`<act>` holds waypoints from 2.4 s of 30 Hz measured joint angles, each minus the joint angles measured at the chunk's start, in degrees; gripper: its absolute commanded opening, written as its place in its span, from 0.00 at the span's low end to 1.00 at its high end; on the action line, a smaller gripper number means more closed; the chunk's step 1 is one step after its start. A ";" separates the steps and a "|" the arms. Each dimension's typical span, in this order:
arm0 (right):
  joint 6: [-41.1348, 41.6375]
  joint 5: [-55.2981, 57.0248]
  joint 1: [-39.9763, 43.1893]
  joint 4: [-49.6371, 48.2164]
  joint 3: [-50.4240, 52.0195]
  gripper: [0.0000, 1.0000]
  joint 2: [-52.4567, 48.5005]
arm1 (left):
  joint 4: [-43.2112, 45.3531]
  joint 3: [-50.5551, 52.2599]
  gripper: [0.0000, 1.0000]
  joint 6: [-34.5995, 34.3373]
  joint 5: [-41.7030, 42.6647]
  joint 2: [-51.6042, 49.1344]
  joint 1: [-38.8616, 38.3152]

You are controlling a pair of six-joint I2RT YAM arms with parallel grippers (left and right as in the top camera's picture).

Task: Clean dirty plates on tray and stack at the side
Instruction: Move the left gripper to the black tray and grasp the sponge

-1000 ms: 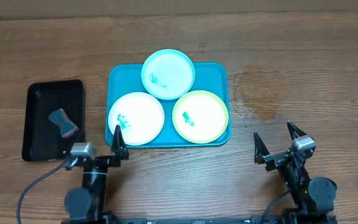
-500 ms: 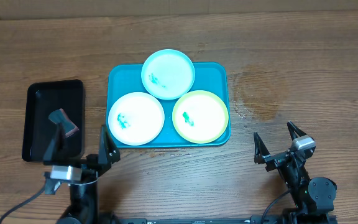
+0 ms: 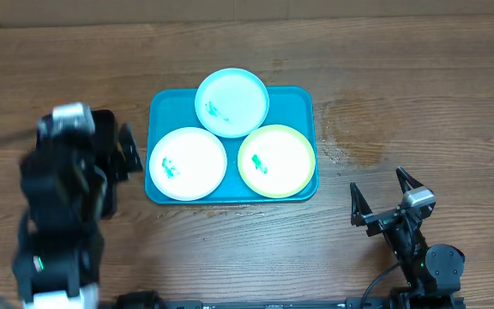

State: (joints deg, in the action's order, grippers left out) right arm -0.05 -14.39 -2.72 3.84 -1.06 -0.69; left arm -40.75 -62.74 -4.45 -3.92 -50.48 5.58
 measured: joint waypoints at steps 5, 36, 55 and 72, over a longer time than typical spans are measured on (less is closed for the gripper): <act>0.04 0.02 -0.02 0.00 0.00 1.00 0.00 | -7.98 -13.27 1.00 1.70 -0.26 -14.43 0.02; 0.02 0.02 0.00 0.04 0.00 1.00 0.00 | -8.02 -17.92 1.00 -14.10 3.39 -58.86 23.02; 0.02 0.02 0.00 0.00 0.00 1.00 0.00 | -4.68 -19.08 0.09 -14.91 2.05 -68.32 23.85; 0.04 0.00 0.00 0.02 0.00 1.00 0.00 | -16.55 -19.43 0.72 -15.10 5.22 -68.48 23.78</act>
State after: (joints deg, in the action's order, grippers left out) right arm -0.01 -14.39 -2.72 3.86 -1.06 -0.69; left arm -57.30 -82.17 -19.55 1.30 -118.96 29.36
